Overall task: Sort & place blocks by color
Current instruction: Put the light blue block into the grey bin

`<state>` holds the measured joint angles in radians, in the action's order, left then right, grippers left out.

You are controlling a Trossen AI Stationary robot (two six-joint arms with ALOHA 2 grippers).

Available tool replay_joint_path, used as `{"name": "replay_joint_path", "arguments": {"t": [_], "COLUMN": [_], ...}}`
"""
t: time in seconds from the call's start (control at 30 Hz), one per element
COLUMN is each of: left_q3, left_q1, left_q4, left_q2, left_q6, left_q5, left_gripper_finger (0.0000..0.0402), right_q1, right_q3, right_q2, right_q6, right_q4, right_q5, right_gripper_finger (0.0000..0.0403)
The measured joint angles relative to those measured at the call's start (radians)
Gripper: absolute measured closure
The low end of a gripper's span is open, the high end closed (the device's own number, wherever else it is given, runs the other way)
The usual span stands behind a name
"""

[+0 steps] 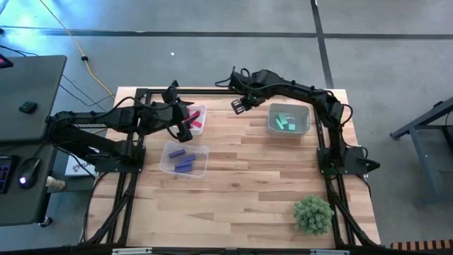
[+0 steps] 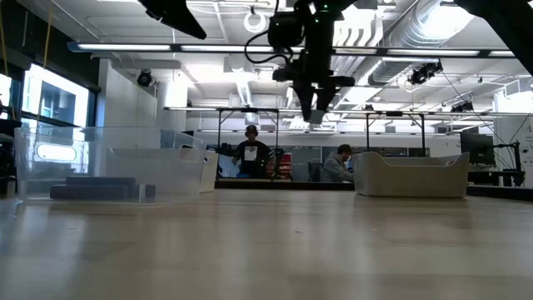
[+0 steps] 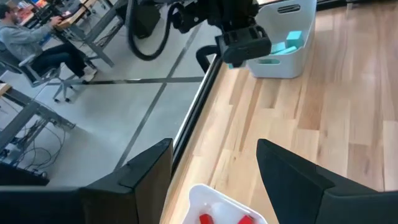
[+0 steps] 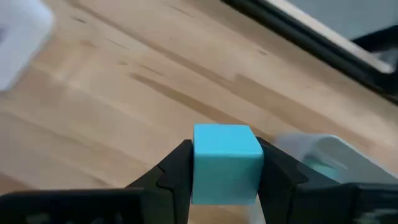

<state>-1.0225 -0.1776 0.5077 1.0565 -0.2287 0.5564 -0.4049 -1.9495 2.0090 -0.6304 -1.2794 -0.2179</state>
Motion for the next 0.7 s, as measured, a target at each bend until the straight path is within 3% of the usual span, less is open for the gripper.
{"name": "replay_joint_path", "arguments": {"t": [0.43, 0.7], "left_q3": [0.000, 0.000], "left_q1": [0.000, 0.000], "left_q4": [0.016, 0.023], "left_q2": [0.000, 0.000], "left_q6": [0.001, 0.035], "left_q5": [-0.028, -0.031], "left_gripper_finger": [0.0179, 0.0179], "right_q1": [0.001, 0.002], "right_q3": [0.000, 0.070], "right_q2": [0.000, 0.001], "right_q6": [-0.111, -0.103], "right_q4": [-0.298, -0.291], "right_q5": [-0.203, -0.198], "right_gripper_finger": [0.0283, 0.0283]}}
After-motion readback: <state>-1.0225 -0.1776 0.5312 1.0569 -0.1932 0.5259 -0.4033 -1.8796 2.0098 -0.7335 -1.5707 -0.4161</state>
